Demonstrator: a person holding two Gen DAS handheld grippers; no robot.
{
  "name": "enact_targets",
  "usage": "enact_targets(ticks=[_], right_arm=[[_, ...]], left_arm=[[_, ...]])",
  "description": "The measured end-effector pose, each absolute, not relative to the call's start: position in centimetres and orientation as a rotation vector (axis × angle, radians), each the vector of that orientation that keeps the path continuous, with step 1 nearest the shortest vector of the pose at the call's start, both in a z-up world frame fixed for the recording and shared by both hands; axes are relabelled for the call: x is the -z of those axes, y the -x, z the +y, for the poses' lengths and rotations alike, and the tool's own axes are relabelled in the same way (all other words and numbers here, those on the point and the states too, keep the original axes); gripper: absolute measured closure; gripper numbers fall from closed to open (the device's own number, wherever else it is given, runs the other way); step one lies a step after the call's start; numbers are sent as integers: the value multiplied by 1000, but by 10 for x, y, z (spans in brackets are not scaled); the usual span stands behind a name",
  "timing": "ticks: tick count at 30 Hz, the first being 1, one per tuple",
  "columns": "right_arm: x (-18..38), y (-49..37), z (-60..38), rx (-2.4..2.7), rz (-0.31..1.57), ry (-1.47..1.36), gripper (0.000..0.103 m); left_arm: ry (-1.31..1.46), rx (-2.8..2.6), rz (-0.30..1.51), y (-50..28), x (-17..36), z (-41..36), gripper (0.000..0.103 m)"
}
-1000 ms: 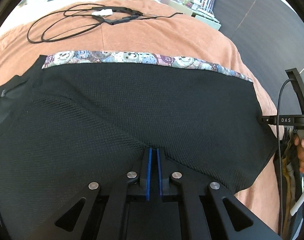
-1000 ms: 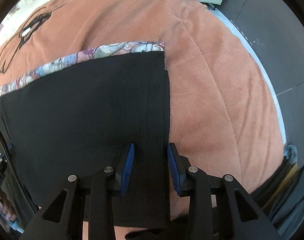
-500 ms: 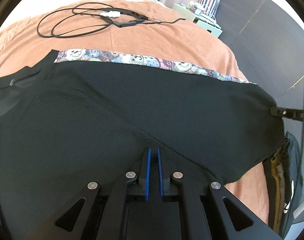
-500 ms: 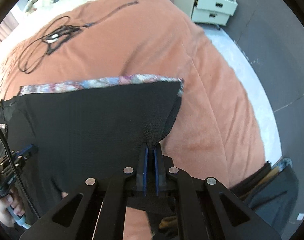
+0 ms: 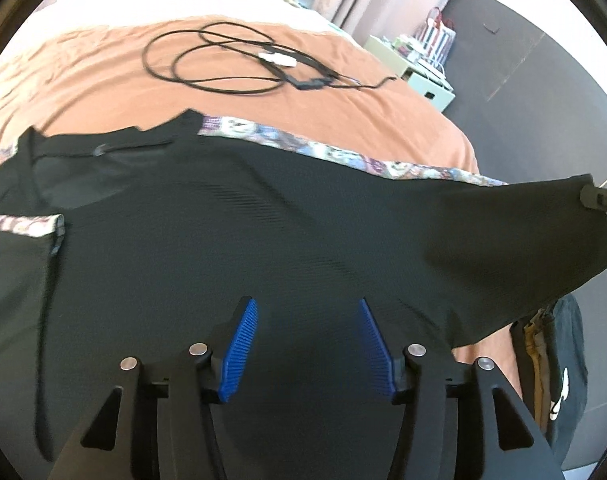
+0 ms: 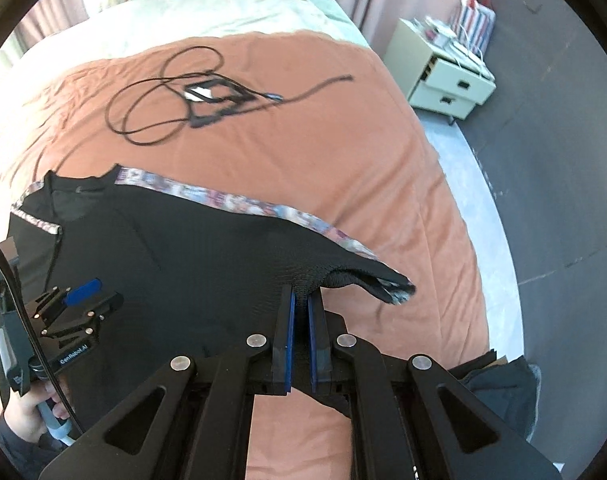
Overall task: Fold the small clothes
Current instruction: 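Grasp the other sleeve with the right gripper and lift it toward the collar, then fold the held sleeve over the shirt body with the right gripper, release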
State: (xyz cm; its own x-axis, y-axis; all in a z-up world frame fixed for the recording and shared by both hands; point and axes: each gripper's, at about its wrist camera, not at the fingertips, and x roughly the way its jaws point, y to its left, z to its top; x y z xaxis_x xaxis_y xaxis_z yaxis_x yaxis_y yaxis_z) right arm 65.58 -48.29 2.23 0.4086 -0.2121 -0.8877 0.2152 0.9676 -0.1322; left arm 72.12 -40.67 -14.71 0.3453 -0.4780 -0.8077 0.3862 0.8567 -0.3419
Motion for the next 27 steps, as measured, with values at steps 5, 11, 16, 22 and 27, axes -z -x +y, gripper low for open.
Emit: enact_targets(ticks=[5,11,16,22,27], right_arm=[[-32,-661,-440,250,1126,51,101],[-36,-674,-396,232,1148,98,101],[-35,-686,-353,189,1159,155,101],[-26,-697,-308,122,1167,200,101],[-12,-699,-274,11,1218,206,79]], left_arm=[[122,519,1075,-725,141,-367,48],[166,478,1059,-725,132,-318,48],[212,446,1047,-725,130,-277,48],[260,406,1041,-721,131,-236,48],[296,355,1051,-719,139,-210,48]])
